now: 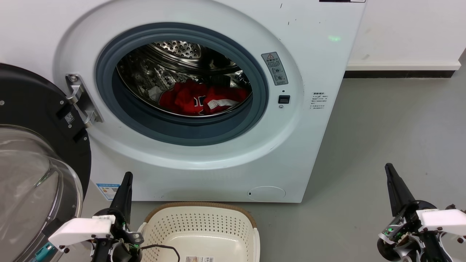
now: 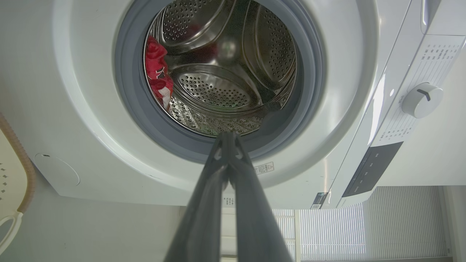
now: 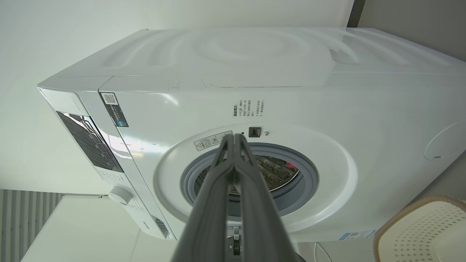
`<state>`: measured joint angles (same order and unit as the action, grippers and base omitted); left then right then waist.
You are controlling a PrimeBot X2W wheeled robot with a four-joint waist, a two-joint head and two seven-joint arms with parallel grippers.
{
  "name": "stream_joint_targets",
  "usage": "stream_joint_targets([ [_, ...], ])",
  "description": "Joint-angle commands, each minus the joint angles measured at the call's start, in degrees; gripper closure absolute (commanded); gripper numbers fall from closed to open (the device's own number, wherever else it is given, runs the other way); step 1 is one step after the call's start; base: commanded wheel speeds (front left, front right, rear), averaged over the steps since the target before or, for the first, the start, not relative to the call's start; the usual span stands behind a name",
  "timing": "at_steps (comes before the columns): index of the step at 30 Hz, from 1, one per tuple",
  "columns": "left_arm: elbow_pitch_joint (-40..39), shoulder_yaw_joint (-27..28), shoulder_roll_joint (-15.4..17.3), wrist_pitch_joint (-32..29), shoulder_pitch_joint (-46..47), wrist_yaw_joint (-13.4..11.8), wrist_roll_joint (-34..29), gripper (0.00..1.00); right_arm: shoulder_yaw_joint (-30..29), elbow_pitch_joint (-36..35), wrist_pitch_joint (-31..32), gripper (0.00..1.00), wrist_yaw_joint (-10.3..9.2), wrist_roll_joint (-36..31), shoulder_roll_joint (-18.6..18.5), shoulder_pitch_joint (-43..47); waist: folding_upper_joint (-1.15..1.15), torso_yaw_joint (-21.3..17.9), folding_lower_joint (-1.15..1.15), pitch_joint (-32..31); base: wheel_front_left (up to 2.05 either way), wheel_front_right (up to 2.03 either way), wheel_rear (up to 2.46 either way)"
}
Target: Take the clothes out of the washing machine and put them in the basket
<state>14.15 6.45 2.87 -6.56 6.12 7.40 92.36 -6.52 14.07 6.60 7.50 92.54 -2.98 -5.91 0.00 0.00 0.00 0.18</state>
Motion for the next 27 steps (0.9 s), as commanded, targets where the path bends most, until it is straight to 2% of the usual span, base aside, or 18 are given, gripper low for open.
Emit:
stream_joint_targets([
  [1,-0.1,0.2,0.0,-0.1,0.4,0.2,0.1,1.00,0.0,0.1,0.0,1.00,-0.02,-0.3,0.2,-0.7,0.00,0.0,0.00,0.0,0.00,0.00,0.00],
  [27,-0.1,0.2,0.0,-0.1,0.4,0.2,0.1,1.00,0.0,0.1,0.0,1.00,-0.02,-0.3,0.2,-0.7,0.00,0.0,0.00,0.0,0.00,0.00,0.00],
])
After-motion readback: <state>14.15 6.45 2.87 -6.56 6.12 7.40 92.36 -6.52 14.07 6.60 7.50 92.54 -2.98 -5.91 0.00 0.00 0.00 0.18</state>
